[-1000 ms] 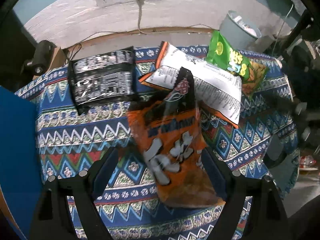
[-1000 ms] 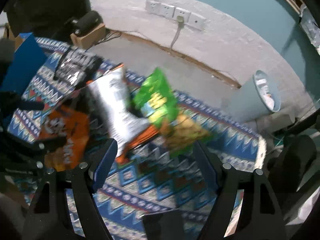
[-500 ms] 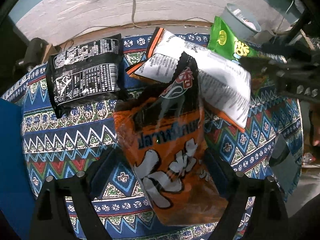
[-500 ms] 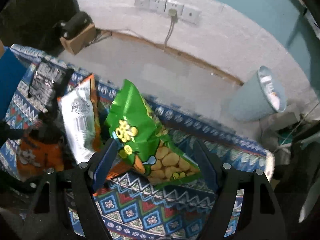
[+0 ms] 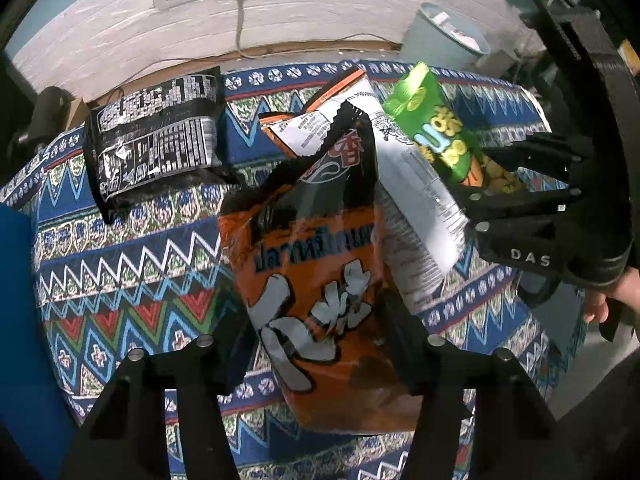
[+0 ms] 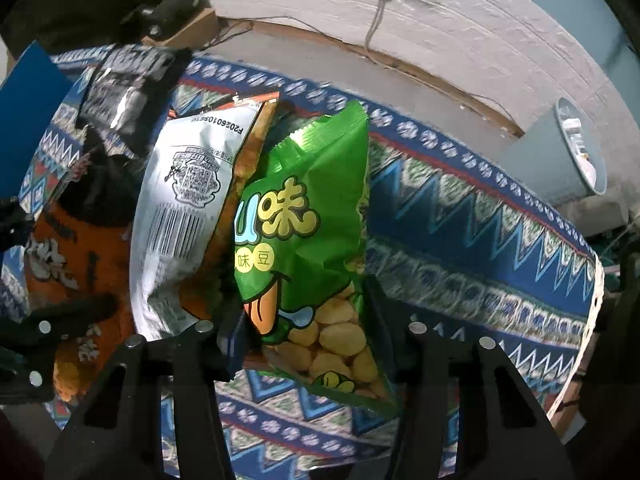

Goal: Organize snacks
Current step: 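Lift the orange bag and green peanut bag and carry both over the box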

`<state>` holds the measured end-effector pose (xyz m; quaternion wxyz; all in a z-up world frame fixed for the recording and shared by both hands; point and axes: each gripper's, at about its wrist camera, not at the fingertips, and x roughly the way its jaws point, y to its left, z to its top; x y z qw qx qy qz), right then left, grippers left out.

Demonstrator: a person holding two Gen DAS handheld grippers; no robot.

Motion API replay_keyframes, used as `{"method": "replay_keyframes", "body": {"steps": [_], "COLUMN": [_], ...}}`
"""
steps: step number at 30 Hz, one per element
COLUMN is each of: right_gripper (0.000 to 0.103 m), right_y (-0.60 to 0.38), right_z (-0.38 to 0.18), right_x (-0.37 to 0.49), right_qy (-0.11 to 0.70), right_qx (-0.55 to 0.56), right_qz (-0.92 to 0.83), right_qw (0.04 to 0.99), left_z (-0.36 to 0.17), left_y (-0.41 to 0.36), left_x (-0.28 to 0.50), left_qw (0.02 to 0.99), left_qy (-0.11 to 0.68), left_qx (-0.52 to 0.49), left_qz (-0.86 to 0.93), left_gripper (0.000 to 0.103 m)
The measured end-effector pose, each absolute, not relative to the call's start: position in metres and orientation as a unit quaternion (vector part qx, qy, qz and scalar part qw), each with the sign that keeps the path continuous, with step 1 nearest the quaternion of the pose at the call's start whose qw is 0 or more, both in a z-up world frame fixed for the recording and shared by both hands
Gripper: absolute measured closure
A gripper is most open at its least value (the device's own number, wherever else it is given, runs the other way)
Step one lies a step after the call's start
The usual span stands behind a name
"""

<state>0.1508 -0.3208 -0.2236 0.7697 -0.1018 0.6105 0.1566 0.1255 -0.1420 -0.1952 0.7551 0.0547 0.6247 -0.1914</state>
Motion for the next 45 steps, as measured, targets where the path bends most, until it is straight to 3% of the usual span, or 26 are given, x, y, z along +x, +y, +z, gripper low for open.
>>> {"method": "replay_keyframes", "body": {"steps": [12,16,20,28,30,32,45], "right_gripper": [0.056,0.057,0.058,0.058,0.058,0.058,0.058], "right_y": [-0.310,-0.317,-0.329,-0.337,-0.339,-0.335,-0.306], "right_z": [-0.216,-0.201,-0.185,-0.159,-0.157,-0.154,-0.128], "right_x": [0.111,0.103,0.096,0.072,0.074,0.074,0.074], "right_qy": [0.626,0.620,0.609,0.590,0.586,0.584,0.560], "right_qx": [-0.077,-0.063,-0.052,-0.030,-0.027,-0.026,-0.020], "right_qz": [0.152,0.137,0.121,0.112,0.114,0.115,0.139], "right_qw": [0.761,0.770,0.782,0.799,0.802,0.803,0.817], "left_z": [-0.176,-0.175,-0.181,-0.205,-0.205,-0.203,-0.144], "left_y": [-0.107,-0.086,-0.072,-0.086,-0.092,-0.097,-0.066], "left_x": [0.067,0.069,0.068,0.074,0.073,0.075,0.062], "left_qw": [0.758,0.764,0.761,0.749,0.754,0.758,0.796], "left_qy": [0.618,0.617,0.626,0.644,0.638,0.632,0.582], "left_qx": [0.116,0.094,0.068,0.040,0.047,0.048,0.086], "left_qz": [-0.177,-0.166,-0.157,-0.151,-0.150,-0.155,-0.143], "left_gripper": [0.047,0.047,0.034,0.027,0.041,0.045,0.051]}}
